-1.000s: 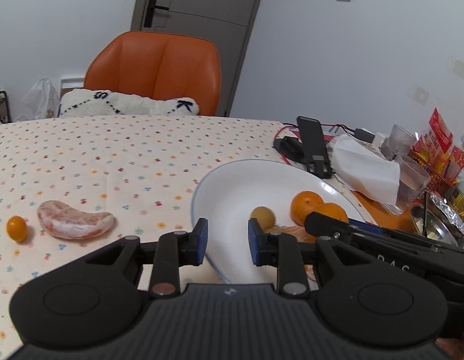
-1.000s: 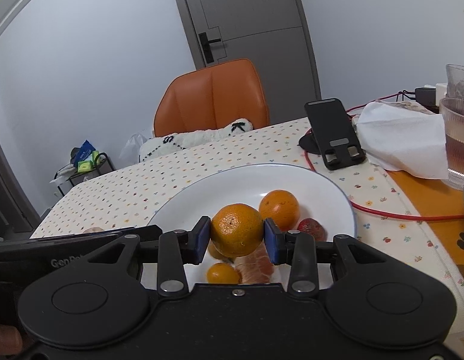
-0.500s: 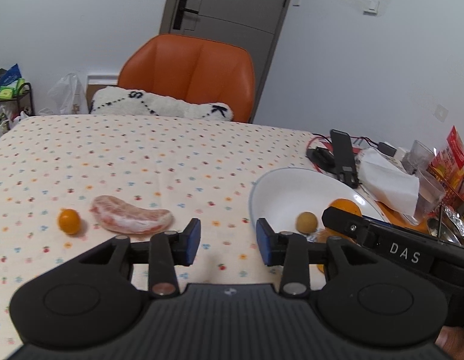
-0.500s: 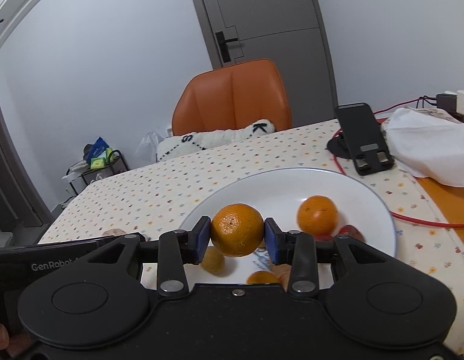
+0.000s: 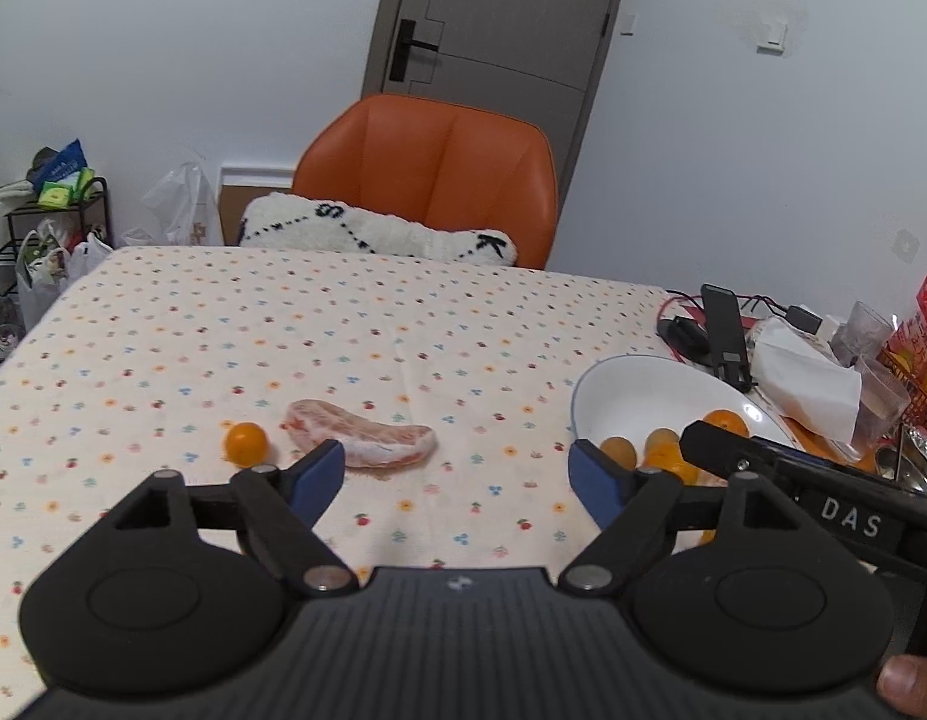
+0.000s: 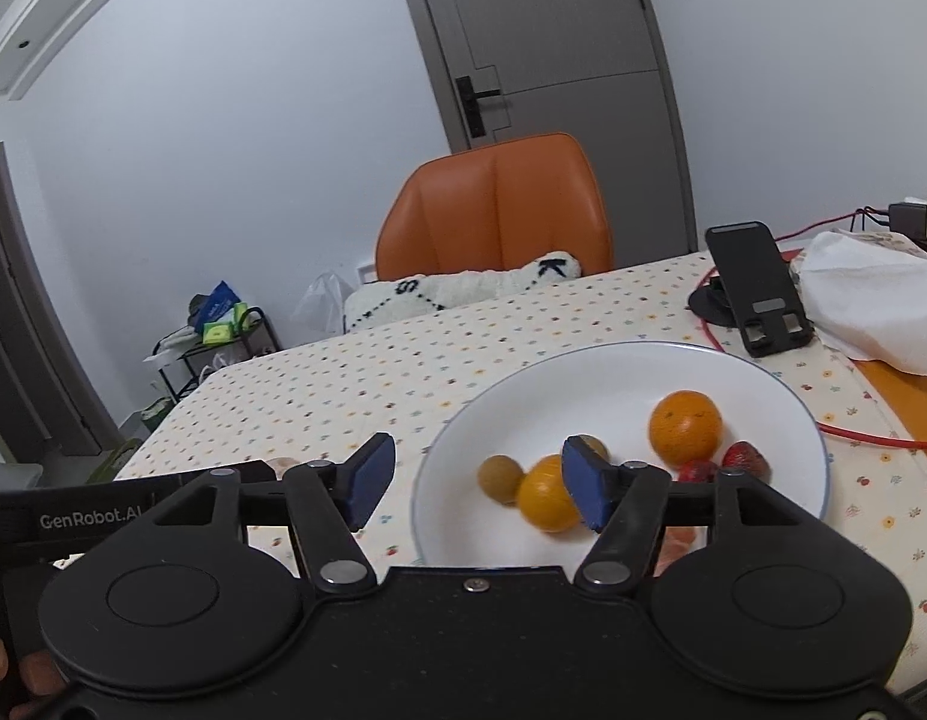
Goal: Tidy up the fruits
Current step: 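Withdraw both open tools from the plate toward the remaining fruits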
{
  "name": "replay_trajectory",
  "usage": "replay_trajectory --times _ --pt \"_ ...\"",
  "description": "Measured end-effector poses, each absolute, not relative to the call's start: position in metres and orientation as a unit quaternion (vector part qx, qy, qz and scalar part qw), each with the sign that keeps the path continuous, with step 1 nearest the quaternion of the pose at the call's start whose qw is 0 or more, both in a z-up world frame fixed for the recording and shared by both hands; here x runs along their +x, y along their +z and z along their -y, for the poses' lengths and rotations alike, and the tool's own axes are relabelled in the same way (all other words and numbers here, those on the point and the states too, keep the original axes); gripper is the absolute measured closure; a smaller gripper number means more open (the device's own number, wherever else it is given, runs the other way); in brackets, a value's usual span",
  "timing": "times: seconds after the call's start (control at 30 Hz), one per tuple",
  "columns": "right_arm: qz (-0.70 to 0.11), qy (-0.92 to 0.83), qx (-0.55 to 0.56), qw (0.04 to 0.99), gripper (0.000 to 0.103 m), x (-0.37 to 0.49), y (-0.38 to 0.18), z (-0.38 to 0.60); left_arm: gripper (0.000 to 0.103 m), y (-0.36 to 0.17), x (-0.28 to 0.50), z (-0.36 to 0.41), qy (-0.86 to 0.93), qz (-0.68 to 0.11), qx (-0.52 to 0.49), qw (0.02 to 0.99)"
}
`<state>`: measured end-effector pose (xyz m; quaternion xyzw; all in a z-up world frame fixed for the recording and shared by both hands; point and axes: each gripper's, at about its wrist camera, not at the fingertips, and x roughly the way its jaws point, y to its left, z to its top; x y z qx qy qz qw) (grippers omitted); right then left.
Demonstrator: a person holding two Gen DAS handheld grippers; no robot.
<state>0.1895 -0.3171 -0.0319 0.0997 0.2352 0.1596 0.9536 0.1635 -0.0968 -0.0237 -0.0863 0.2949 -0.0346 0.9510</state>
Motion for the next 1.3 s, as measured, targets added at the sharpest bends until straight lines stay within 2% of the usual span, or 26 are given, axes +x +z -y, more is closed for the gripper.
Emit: replay_trajectory --times 0.1,0.17,0.4,0.57,0.87,1.3 --pt "-0.233 0.162 0.099 0.954 0.039 0.186 -0.030 0.315 0.020 -0.023 0.157 0.091 -0.029 -0.296 -0.087 0.951" --pt "-0.229 0.165 0.099 0.954 0.032 0.182 -0.028 0.313 0.019 -0.023 0.153 0.086 -0.024 -0.298 -0.090 0.950" --pt "-0.218 0.196 0.092 0.952 0.016 0.170 -0.026 0.305 0.014 -0.023 0.137 0.075 -0.003 -0.293 -0.078 0.953" --pt "-0.220 0.211 0.088 0.948 0.014 0.167 -0.025 0.299 0.009 -0.024 0.128 0.067 0.009 -0.283 -0.068 0.957" --pt "-0.227 0.255 0.076 0.937 0.006 0.164 -0.028 0.279 0.008 -0.030 0.121 0.051 0.012 -0.291 -0.066 0.954" --pt "-0.239 0.278 0.057 0.929 0.006 0.170 -0.031 0.257 0.008 -0.034 0.115 0.010 0.040 -0.284 -0.100 0.953"
